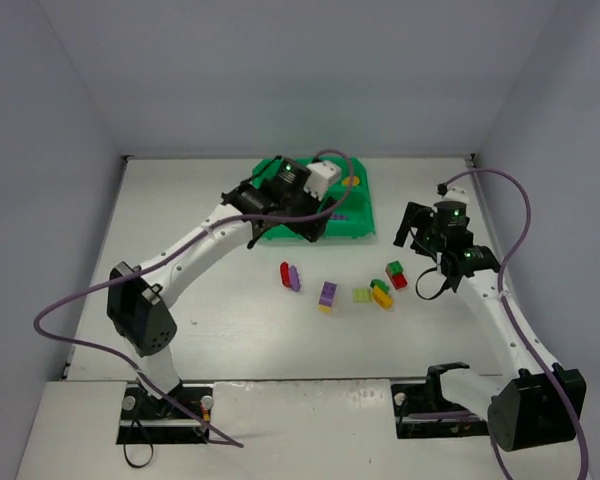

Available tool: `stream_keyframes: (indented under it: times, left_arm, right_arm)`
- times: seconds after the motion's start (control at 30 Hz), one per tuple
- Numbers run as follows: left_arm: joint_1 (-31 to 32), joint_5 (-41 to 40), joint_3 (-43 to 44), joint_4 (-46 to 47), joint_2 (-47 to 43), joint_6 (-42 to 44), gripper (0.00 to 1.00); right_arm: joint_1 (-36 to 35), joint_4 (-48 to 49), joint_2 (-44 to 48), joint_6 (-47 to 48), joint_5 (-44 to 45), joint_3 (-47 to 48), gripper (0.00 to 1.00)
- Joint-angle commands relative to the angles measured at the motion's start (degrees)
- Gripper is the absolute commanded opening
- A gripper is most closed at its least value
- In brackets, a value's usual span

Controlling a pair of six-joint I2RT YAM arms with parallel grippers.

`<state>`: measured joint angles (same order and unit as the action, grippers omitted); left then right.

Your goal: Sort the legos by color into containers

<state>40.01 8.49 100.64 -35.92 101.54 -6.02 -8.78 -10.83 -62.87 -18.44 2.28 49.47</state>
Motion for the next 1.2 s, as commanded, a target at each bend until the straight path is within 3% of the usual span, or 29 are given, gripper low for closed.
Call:
stream_keyframes:
  times: [0.0,0.07,0.23,0.4,0.67,1.0,1.17]
  left_arm:
    - [4.63,1.97,-2.72,0.76,-3.45,-0.92,0.6]
    - [10.77,1.88,-5.8,1.73,-2.58,-2.15,0.6]
    - [15.0,2.41,-5.55,3.66,0.32,-2.07,0.6]
    - [18.61,4.6,1.21,2.61,9.1,4.17,0.6]
    - [19.05,6.8,7.02,1.38,19.83,10.59,0.64]
    - [19.05,6.01,7.91,2.96,25.38,10.59,0.64]
    - [19.05,3.73,3.95,7.44,24.33,8.84,0.47]
  right_arm:
    - [3.58,0.72,1.7,-2.3,0.27,0.01,0.86]
    - [6.57,0.63,1.96,-4.06,-0.78,-0.78,0.86]
    - [8.51,0.2,2.05,-4.59,-1.31,-1.05,0.87]
    - [10.08,-0.07,1.96,-4.85,-1.76,-0.52,0.87]
    - [10.97,-1.21,4.07,-3.54,-1.76,0.19,0.87]
    - [11.94,-1.83,5.74,-3.27,-3.43,-0.78,0.88]
    - [12.03,-1.83,5.66,-3.27,-3.78,-1.05,0.88]
